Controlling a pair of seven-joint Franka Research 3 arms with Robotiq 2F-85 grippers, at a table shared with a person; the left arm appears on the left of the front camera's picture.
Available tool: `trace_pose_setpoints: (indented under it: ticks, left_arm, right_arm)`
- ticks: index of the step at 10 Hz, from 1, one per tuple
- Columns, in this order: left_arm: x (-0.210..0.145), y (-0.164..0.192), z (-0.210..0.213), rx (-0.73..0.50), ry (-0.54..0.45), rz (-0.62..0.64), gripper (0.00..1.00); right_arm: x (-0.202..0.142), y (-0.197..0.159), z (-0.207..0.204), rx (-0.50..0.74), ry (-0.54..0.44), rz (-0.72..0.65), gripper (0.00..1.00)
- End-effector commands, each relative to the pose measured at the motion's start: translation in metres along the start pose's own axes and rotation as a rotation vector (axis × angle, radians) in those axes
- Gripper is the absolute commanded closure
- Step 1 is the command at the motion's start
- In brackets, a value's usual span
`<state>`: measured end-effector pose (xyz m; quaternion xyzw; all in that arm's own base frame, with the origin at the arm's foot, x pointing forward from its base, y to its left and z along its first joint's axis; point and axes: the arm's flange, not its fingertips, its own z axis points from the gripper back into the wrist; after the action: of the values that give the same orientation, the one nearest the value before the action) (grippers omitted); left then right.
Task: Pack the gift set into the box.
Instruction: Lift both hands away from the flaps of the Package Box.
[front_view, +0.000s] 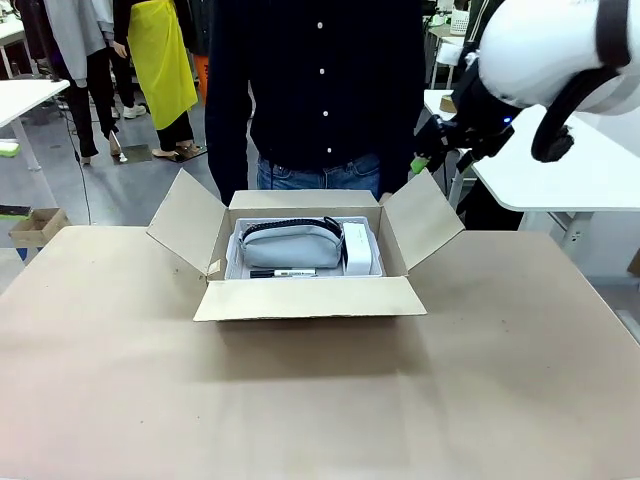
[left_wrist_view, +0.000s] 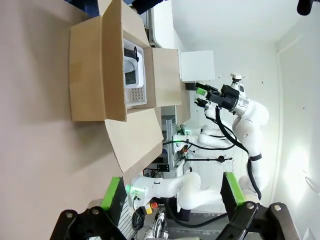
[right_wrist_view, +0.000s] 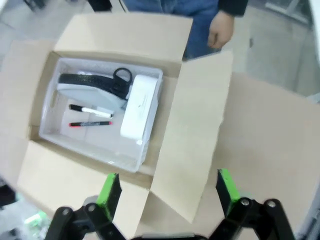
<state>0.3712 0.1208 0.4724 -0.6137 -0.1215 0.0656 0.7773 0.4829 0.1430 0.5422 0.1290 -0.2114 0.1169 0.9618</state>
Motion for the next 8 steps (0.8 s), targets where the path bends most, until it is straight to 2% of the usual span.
trace_pose_setpoints:
  ticks: [1, 3, 5, 6, 7, 8]
  left_arm:
    - [-0.003, 0.002, 0.001, -0.003, 0.013, -0.001, 0.00]
    - [-0.003, 0.002, 0.001, -0.003, 0.013, -0.001, 0.00]
    - [-0.003, 0.002, 0.001, -0.003, 0.013, -0.001, 0.00]
    - [-0.003, 0.002, 0.001, -0.003, 0.013, -0.001, 0.00]
    - [-0.003, 0.002, 0.001, -0.003, 0.013, -0.001, 0.00]
    - [-0.003, 0.002, 0.001, -0.003, 0.013, -0.001, 0.00]
  right_arm:
    - [-0.027, -0.072, 0.044, 0.207, 0.013, -0.147, 0.00]
    - [-0.060, -0.140, 0.072, 0.414, -0.062, -0.341, 0.00]
    - [-0.104, -0.222, 0.069, 0.765, -0.123, -0.416, 0.00]
    - [-0.114, -0.246, 0.050, 0.777, -0.181, -0.570, 0.00]
    - [-0.107, -0.237, 0.030, 0.581, -0.199, -0.639, 0.00]
    - [-0.119, -0.229, 0.087, 0.707, -0.167, -0.485, 0.00]
